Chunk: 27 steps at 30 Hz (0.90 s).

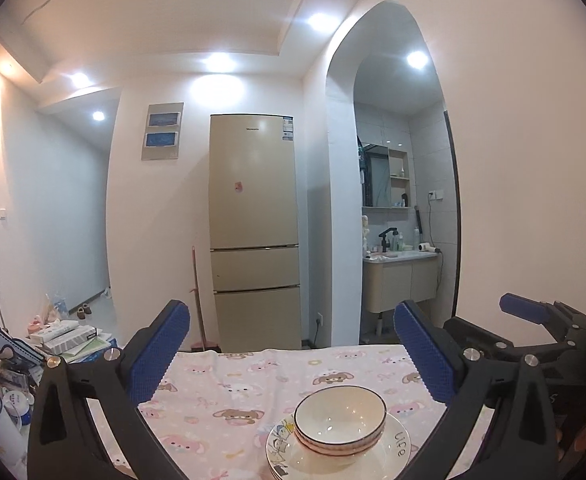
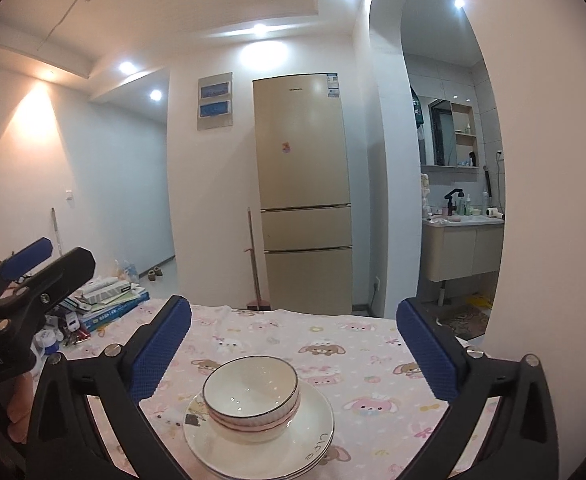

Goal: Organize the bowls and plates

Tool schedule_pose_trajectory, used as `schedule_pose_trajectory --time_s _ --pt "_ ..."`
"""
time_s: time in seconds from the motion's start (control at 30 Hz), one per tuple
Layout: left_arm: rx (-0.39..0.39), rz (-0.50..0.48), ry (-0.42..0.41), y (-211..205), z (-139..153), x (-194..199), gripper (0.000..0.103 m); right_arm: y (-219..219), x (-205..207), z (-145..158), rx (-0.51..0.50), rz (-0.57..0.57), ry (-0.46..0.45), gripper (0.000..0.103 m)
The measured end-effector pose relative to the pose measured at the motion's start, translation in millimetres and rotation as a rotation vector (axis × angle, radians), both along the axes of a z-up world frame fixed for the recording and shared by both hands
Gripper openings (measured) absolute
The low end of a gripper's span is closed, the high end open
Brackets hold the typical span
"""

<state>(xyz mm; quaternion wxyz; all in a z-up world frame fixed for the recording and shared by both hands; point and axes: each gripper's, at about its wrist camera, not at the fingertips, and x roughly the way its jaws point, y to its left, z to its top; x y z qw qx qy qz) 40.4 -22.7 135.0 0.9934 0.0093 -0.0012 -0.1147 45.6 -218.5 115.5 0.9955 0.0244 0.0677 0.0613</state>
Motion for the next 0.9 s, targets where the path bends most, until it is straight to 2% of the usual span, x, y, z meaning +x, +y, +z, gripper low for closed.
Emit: schedule_pose_trajectory --time_s 0.13,0.23,0.3,0.4,0.53,0.67,0.77,0.9 --pt "0.03 0.021 -0.008 0 -16 -12 0.103 -1 -8 -15 0.008 0.01 -0.02 0.103" --pt "0.007 0.022 -0.01 4 -34 -15 0.103 -1 -10 -34 0.01 -0.009 -0.019 0.103" --pt "0.022 0.031 -0.007 3 -50 -12 0.103 -2 -9 -46 0.027 -0.013 -0.002 0.103" --pt "0.015 0.016 0.023 5 -69 -5 0.103 0 2 -65 0.027 -0.034 0.025 0.103" --pt "-0.059 -0.013 0.069 20 -95 6 0.103 4 7 -83 0.015 -0.078 0.001 0.103" --pt "-0.051 0.024 0.087 24 -115 18 0.103 8 11 -96 0.004 -0.076 -0.005 0.103" --pt "-0.076 -0.008 0.151 28 -126 30 0.103 11 11 -107 -0.022 -0.08 -0.005 0.103" --pt "-0.048 0.028 0.141 27 -139 32 0.103 15 12 -117 -0.058 -0.085 0.003 0.103"
